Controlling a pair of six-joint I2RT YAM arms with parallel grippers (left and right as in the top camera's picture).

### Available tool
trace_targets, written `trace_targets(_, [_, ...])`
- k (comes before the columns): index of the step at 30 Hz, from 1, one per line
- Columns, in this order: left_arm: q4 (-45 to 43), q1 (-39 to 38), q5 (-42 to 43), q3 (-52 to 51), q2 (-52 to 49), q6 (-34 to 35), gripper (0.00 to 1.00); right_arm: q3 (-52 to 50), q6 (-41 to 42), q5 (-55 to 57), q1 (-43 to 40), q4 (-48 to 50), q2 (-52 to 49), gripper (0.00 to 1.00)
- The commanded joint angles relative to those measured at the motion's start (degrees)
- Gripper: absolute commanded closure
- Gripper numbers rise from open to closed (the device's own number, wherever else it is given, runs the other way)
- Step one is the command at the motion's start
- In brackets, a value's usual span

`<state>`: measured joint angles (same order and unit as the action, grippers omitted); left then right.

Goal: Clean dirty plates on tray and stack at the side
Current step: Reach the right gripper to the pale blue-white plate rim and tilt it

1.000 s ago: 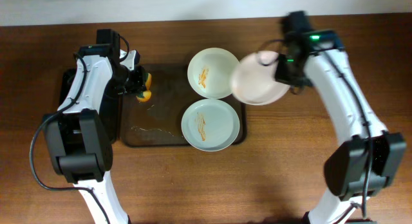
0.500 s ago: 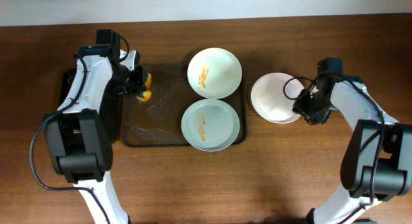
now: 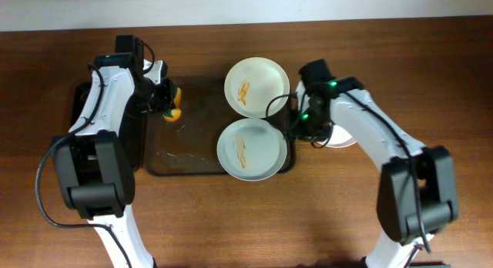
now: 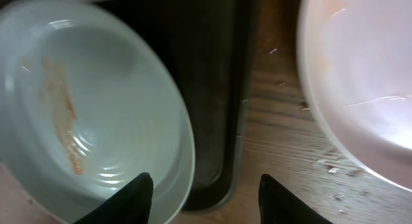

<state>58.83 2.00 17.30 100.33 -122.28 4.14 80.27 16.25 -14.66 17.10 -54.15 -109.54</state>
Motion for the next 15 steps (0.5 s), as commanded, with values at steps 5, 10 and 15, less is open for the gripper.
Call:
trace_targets(5, [-0.1, 0.2, 0.6, -0.1, 0.3, 0.3, 0.99, -0.5, -1.0, -0.2, 3.0, 3.1, -6.7, 0.55])
trace_targets(10, [-0.1, 0.2, 0.6, -0.1, 0.3, 0.3, 0.99, -0.5, -1.0, -1.2, 5.2, 4.3, -7.0, 0.84])
trace_targets(15, [-0.1, 0.2, 0.5, -0.1, 0.3, 0.3, 0.99, 1.8, 0.7, -19.6, 6.3, 4.1, -6.8, 0.96])
